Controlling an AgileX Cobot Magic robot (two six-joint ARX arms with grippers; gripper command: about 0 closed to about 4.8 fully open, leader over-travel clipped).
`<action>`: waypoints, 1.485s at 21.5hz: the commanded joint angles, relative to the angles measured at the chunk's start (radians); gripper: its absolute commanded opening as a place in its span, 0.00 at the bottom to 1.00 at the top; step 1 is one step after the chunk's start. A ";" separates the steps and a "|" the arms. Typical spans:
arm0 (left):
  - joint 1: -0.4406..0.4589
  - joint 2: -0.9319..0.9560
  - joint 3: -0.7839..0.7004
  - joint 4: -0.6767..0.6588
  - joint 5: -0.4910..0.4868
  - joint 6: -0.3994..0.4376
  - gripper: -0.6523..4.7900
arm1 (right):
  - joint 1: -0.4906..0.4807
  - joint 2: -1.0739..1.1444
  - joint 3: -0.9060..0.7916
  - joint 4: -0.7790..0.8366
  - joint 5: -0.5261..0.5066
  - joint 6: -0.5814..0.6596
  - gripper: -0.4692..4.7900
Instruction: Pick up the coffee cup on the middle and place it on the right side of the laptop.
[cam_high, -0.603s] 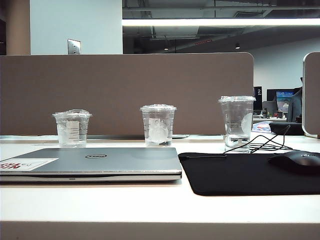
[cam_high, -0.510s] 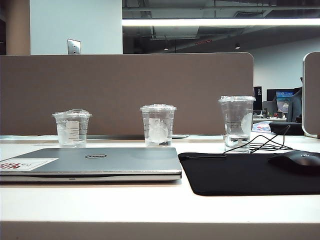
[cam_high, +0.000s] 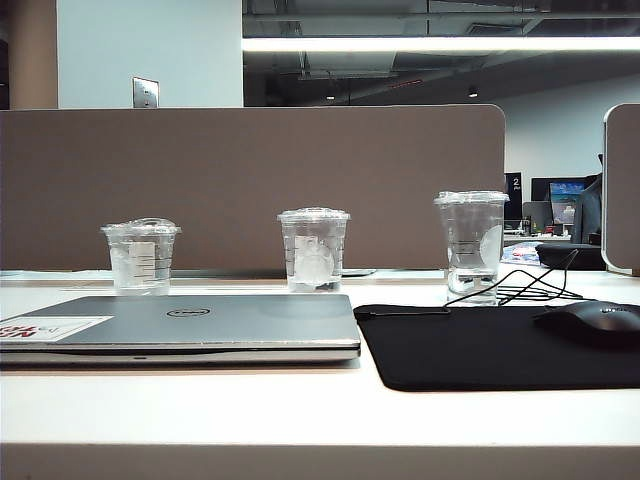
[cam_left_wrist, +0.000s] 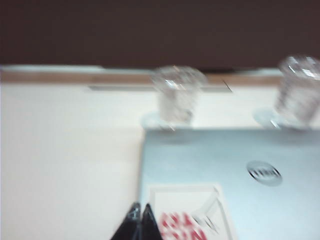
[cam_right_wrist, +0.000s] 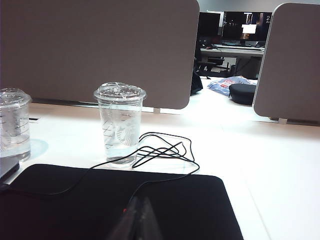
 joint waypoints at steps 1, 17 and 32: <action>-0.084 0.015 0.003 -0.040 0.003 0.004 0.11 | 0.000 -0.002 -0.005 0.022 0.004 0.197 0.09; -0.343 0.131 0.003 -0.039 0.004 0.004 0.11 | 0.001 0.015 0.043 -0.105 -0.374 0.623 0.14; -0.342 0.101 0.003 -0.043 0.003 0.004 0.11 | 0.275 1.632 0.734 0.559 -0.375 0.178 1.00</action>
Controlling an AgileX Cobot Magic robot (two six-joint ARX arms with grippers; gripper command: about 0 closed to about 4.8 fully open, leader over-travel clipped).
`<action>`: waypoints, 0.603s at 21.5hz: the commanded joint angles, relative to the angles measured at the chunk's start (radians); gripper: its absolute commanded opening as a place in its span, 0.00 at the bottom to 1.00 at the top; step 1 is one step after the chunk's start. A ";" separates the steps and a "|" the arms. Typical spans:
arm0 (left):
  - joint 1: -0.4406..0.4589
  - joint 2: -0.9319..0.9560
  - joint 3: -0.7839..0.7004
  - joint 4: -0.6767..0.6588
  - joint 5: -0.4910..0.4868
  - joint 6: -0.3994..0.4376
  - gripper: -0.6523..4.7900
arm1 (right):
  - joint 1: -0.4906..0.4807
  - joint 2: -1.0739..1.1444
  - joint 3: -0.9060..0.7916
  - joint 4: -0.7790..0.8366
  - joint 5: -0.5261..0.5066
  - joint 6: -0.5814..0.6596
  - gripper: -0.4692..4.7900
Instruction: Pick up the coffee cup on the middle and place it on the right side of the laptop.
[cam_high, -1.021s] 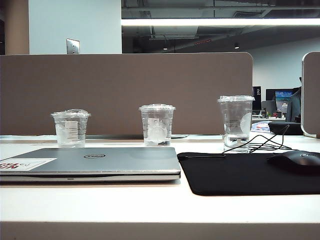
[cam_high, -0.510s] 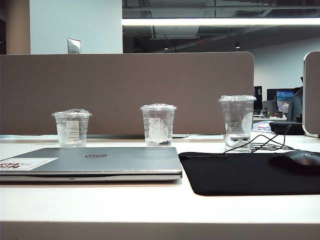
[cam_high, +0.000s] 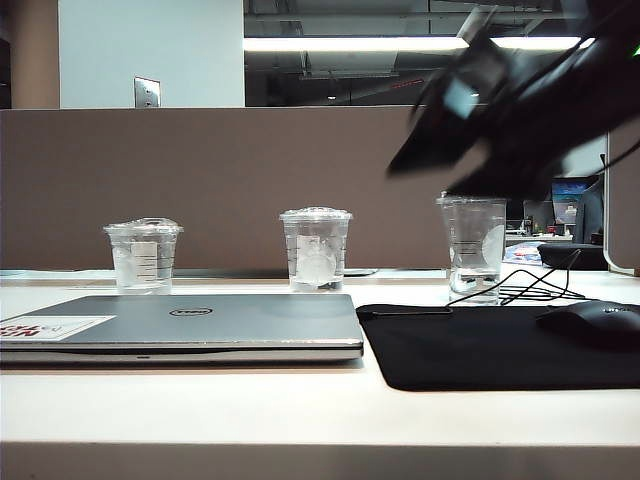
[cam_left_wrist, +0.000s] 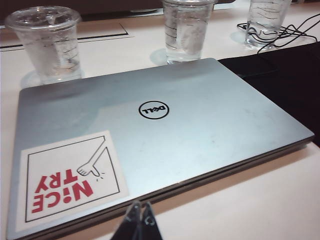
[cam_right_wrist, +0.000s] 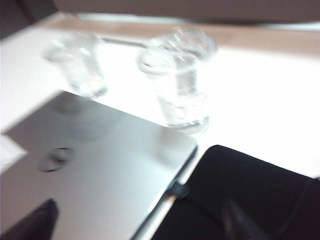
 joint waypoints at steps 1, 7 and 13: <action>0.001 -0.029 0.003 0.006 0.000 0.004 0.11 | -0.001 0.236 0.116 0.204 -0.073 0.024 1.00; 0.002 -0.070 0.003 -0.028 0.000 0.004 0.11 | 0.013 0.506 0.373 0.232 -0.076 -0.051 1.00; 0.001 -0.071 0.003 -0.019 0.000 0.004 0.11 | 0.013 0.645 0.578 0.103 -0.078 -0.098 1.00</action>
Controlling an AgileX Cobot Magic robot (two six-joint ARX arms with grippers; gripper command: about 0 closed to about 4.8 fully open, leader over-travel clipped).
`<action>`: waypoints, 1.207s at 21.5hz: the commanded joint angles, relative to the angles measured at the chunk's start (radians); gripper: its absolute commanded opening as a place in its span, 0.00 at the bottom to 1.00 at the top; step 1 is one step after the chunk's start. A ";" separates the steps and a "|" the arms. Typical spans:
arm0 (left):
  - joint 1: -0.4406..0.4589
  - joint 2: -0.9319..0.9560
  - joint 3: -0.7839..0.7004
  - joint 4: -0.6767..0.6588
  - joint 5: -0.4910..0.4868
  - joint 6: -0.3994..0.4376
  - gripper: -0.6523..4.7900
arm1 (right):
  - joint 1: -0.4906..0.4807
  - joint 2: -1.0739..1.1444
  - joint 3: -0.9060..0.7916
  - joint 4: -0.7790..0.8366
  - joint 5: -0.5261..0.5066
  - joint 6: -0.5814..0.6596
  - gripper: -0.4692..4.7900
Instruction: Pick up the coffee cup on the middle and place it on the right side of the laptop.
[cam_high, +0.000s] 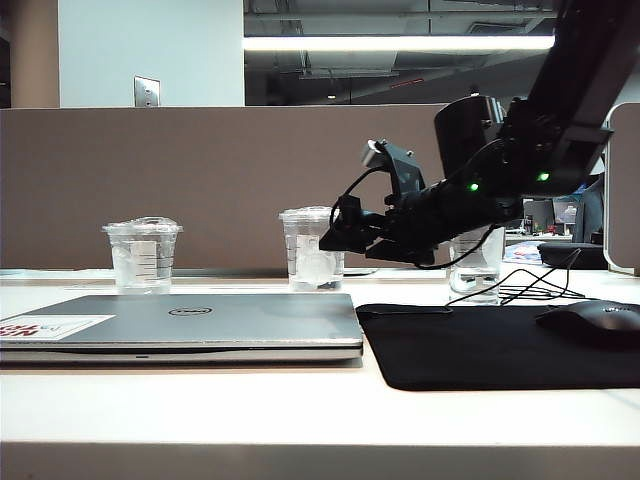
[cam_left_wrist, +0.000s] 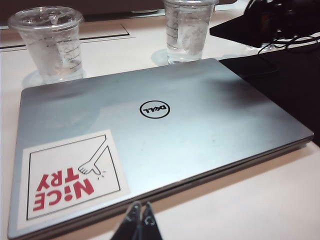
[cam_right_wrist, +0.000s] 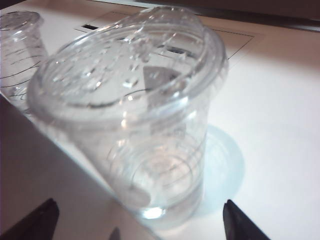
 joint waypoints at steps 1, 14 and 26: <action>0.001 -0.001 0.003 0.044 0.000 0.004 0.11 | 0.002 0.042 0.066 0.003 -0.005 -0.012 1.00; 0.001 -0.001 0.003 0.043 0.000 0.004 0.11 | 0.043 0.165 0.202 -0.055 -0.034 -0.033 1.00; 0.001 -0.001 0.003 0.043 0.000 0.004 0.11 | 0.049 0.202 0.250 -0.023 -0.010 -0.025 1.00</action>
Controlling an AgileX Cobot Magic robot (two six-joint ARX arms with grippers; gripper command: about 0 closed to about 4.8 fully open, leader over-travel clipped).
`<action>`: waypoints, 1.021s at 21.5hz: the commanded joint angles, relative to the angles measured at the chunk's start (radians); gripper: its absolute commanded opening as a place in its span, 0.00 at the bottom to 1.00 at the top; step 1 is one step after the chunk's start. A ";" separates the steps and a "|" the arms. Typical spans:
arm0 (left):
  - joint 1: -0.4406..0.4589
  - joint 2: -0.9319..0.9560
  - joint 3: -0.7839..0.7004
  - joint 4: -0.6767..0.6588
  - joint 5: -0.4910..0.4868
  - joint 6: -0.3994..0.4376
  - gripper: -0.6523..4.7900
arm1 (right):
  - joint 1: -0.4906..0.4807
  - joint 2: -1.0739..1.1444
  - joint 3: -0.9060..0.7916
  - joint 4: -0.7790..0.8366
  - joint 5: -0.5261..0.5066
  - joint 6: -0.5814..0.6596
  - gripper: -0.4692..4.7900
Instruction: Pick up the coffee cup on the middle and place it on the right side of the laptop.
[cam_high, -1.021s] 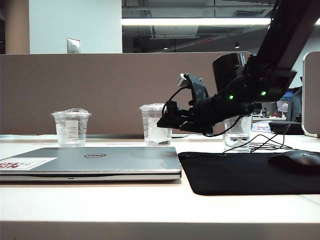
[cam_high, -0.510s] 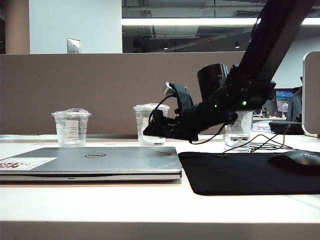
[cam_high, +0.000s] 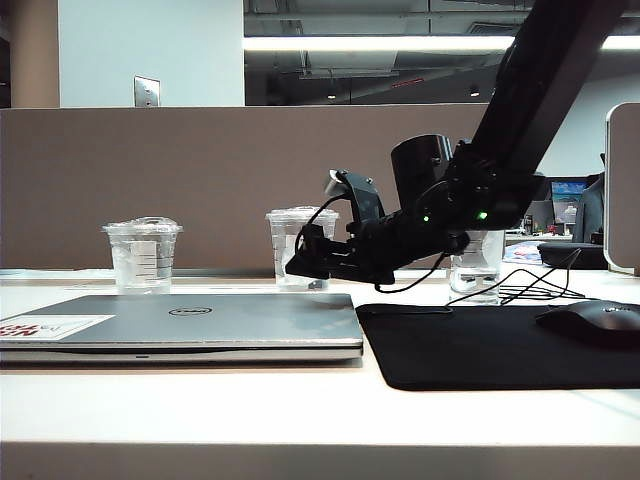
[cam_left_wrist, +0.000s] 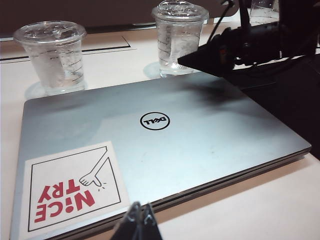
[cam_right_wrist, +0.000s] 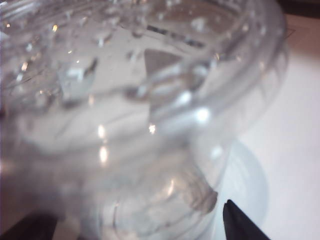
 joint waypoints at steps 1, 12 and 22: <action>0.001 0.001 0.003 0.009 0.000 0.004 0.11 | 0.003 0.012 0.035 0.014 -0.003 0.005 1.00; 0.001 0.002 0.003 0.005 0.000 0.004 0.11 | 0.005 0.057 0.108 -0.035 -0.011 0.013 1.00; 0.001 0.002 0.003 0.005 0.000 0.004 0.11 | 0.005 0.058 0.111 -0.028 -0.011 0.031 1.00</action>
